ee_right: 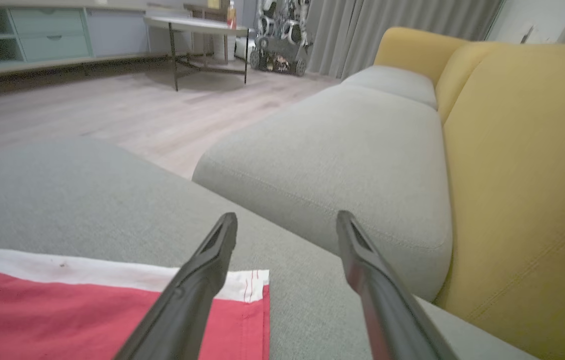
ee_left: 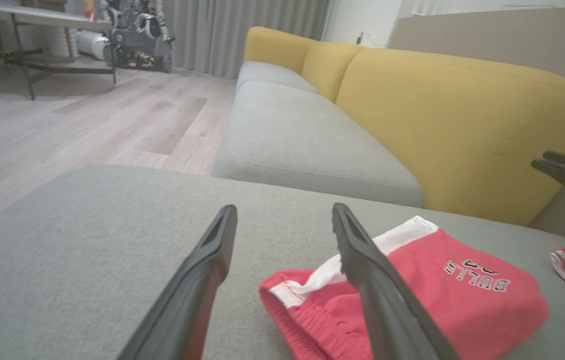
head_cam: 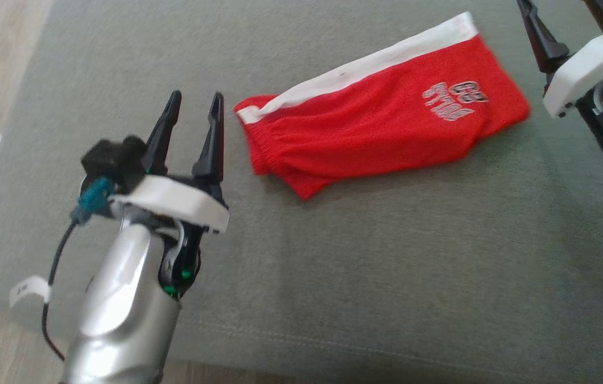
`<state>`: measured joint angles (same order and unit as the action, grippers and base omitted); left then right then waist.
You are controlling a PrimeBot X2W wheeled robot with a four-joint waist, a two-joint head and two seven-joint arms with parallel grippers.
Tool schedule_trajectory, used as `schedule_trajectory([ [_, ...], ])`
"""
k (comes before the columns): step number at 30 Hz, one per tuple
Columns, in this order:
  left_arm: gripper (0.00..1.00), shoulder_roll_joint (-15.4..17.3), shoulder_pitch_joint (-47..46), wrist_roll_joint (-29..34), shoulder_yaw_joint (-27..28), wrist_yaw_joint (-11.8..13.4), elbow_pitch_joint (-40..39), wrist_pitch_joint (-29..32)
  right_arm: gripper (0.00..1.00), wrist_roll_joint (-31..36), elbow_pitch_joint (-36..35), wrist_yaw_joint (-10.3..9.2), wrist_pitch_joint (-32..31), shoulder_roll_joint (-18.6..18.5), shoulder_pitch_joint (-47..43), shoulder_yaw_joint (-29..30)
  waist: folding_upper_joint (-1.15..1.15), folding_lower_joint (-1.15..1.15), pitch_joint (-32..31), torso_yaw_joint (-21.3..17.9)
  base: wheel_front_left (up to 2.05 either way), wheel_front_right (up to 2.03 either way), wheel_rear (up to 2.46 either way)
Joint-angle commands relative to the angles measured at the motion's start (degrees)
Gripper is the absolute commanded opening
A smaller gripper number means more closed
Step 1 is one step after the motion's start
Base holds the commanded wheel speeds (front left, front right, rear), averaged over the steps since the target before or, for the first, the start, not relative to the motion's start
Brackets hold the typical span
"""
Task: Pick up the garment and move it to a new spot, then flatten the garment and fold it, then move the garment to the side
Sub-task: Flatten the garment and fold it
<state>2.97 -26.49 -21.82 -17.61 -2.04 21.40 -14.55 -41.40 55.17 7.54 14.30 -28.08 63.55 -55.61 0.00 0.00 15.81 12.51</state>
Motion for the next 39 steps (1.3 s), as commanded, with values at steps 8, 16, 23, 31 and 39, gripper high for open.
schedule_trajectory([
  [8, 1.00, 0.4, 7.0, 4.7, 7.7, -1.1, -8.8, -0.4, 1.00, 14.2, -14.5, -0.05, 0.7, 2.3, -17.0, 23.7, 0.00, 0.00, -6.5, -7.3, 0.00, 0.00, 0.00],
  [16, 1.00, -0.1, 13.6, 4.5, 10.6, -1.5, -11.6, -0.4, 1.00, 26.5, -27.4, -0.05, 0.7, 9.2, -35.7, 41.9, 0.00, 0.00, -9.4, -10.1, 0.00, 0.00, 0.00],
  [23, 1.00, -0.1, 17.8, 4.1, 9.4, -0.9, -12.7, -0.4, 1.00, 33.6, -34.0, -0.05, 0.7, 15.6, -46.9, 49.9, 0.00, 0.00, -10.5, -11.1, 0.00, 0.00, 0.00],
  [31, 1.00, -0.1, 19.8, 4.3, 8.5, 0.1, -13.2, -0.4, 1.00, 37.9, -36.1, -0.05, 0.7, 19.8, -52.3, 53.5, 0.00, 0.00, -10.8, -11.3, 0.00, 0.00, 0.00],
  [39, 1.00, -0.1, 19.2, 4.5, 6.4, 0.2, -12.6, -0.4, 1.00, 34.8, -33.9, -0.05, -0.6, 21.8, -52.0, 54.2, 0.00, 0.00, -10.4, -9.5, 0.00, 0.00, 0.00],
])
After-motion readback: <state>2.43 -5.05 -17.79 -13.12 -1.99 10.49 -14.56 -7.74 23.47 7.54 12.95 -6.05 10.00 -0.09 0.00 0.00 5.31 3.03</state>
